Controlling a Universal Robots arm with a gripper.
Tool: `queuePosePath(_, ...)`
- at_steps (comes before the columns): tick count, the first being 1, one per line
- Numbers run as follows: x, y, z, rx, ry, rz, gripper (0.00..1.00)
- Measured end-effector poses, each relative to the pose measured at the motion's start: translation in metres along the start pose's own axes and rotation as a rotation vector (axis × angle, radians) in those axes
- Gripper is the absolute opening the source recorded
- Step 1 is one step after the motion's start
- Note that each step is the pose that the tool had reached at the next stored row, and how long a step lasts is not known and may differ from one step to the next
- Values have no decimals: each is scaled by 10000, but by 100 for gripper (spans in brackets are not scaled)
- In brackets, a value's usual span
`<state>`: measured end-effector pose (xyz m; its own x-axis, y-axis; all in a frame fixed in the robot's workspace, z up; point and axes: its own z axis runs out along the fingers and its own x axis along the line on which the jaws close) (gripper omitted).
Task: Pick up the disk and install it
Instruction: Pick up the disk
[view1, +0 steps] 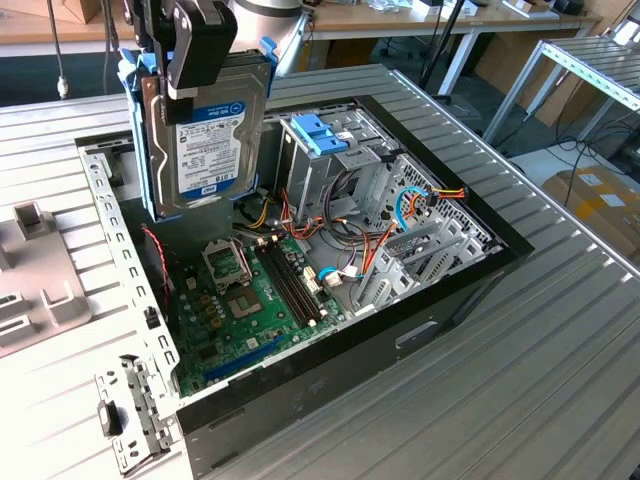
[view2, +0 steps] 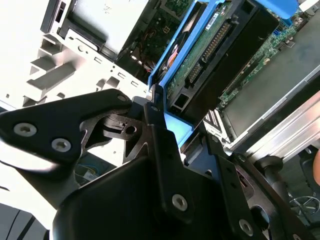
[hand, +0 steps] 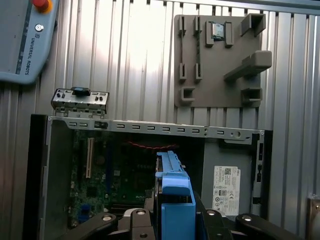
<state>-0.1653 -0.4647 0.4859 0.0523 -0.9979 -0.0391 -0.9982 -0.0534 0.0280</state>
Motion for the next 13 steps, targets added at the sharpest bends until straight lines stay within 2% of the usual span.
queuePosePath(7, 85, -79, 1, 0, 0, -1, 37)
queuePosePath(13, 127, -114, 1, 0, 0, 0, 37)
